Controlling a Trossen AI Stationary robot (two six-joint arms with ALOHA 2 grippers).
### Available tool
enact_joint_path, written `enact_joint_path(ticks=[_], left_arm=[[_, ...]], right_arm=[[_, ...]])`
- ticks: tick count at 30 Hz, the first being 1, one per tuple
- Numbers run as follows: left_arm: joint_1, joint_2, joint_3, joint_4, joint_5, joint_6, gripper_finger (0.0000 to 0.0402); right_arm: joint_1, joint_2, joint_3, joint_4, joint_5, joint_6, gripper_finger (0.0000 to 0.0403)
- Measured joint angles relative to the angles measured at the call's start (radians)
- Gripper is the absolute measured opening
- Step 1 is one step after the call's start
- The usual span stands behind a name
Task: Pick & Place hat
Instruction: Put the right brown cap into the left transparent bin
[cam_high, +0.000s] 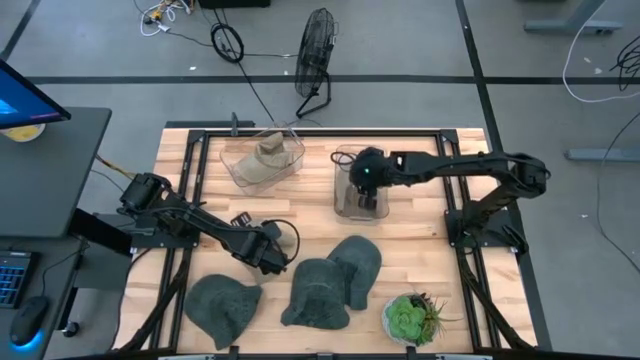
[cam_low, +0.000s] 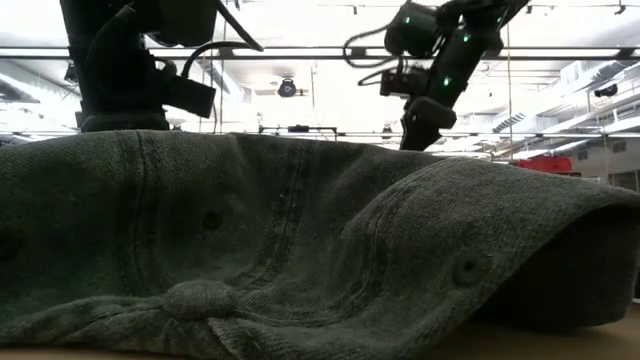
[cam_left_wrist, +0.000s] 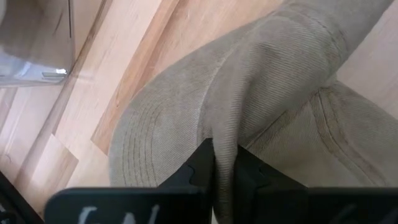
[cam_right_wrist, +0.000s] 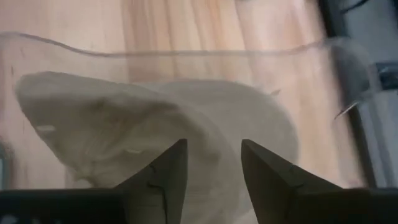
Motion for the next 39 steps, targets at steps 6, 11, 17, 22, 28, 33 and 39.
enact_joint_path(ticks=[6, 11, 17, 22, 28, 33, 39], left_arm=[[0.0, 0.0, 0.0, 0.0, 0.0, 0.0, 0.0032], [0.0, 0.0, 0.0, 0.006, 0.001, -0.001, 0.0032], [0.007, 0.0, 0.0, 0.004, 0.069, 0.025, 0.0043], [0.008, 0.0, 0.0, 0.003, 0.08, 0.051, 0.0084], [0.006, -0.003, 0.002, 0.0, 0.088, 0.087, 0.0137], [-0.008, -0.003, 0.064, -0.032, 0.092, 0.193, 0.017], [-0.019, -0.003, 0.182, -0.089, 0.086, 0.342, 0.0191]], right_arm=[[-0.047, 0.068, 0.0, 0.006, -0.113, 0.02, 0.0155], [-0.049, 0.129, 0.0, 0.014, -0.087, 0.015, 0.0145], [-0.042, 0.138, 0.0, 0.019, -0.05, 0.026, 0.0028], [-0.037, 0.123, 0.0, -0.015, -0.037, 0.077, 0.0012], [0.002, 0.044, 0.0, -0.094, 0.028, 0.109, 0.0006], [0.032, -0.066, 0.0, -0.112, 0.042, 0.126, 0.0003], [0.073, -0.212, 0.0, -0.074, 0.119, 0.135, 0.0002]])
